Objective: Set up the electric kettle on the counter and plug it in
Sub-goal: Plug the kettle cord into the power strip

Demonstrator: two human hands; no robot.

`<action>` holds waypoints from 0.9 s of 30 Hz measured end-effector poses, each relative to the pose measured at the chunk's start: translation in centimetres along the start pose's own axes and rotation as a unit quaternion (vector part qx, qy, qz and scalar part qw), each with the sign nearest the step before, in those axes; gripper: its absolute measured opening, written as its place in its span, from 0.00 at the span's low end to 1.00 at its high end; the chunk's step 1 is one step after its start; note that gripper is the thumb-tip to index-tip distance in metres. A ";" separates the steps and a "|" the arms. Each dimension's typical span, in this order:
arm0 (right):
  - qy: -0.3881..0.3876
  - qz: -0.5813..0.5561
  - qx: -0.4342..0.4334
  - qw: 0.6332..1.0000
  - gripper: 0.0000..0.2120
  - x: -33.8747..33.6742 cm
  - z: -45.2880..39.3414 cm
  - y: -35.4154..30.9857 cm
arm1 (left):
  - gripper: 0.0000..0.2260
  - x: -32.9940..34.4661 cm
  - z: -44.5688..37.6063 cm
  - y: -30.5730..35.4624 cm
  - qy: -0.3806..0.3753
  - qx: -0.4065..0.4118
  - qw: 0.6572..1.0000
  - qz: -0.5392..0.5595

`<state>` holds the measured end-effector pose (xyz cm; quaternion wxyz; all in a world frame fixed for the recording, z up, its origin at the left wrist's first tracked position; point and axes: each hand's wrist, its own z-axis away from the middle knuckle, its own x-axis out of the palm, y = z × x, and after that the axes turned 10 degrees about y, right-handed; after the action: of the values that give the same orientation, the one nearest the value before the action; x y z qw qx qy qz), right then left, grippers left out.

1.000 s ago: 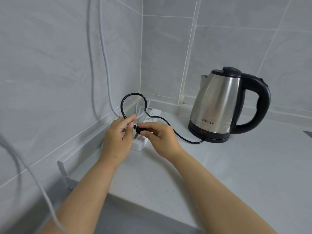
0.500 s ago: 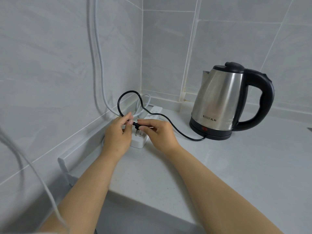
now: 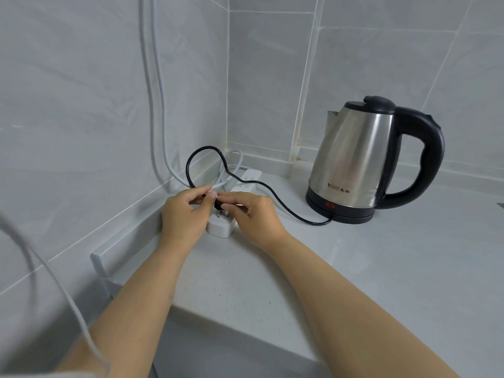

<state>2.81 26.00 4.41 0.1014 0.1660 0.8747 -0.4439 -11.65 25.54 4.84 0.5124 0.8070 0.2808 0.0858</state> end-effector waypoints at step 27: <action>-0.123 0.191 -0.071 0.971 0.21 -1.1 1.5 0.7 | 0.06 -0.3 0.2 -0.4 -0.033 0.006 0.999 -0.015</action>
<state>4.18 24.93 3.31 0.3029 0.2660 0.8368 -0.3705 -11.98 25.37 4.41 0.5174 0.8083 0.2766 0.0498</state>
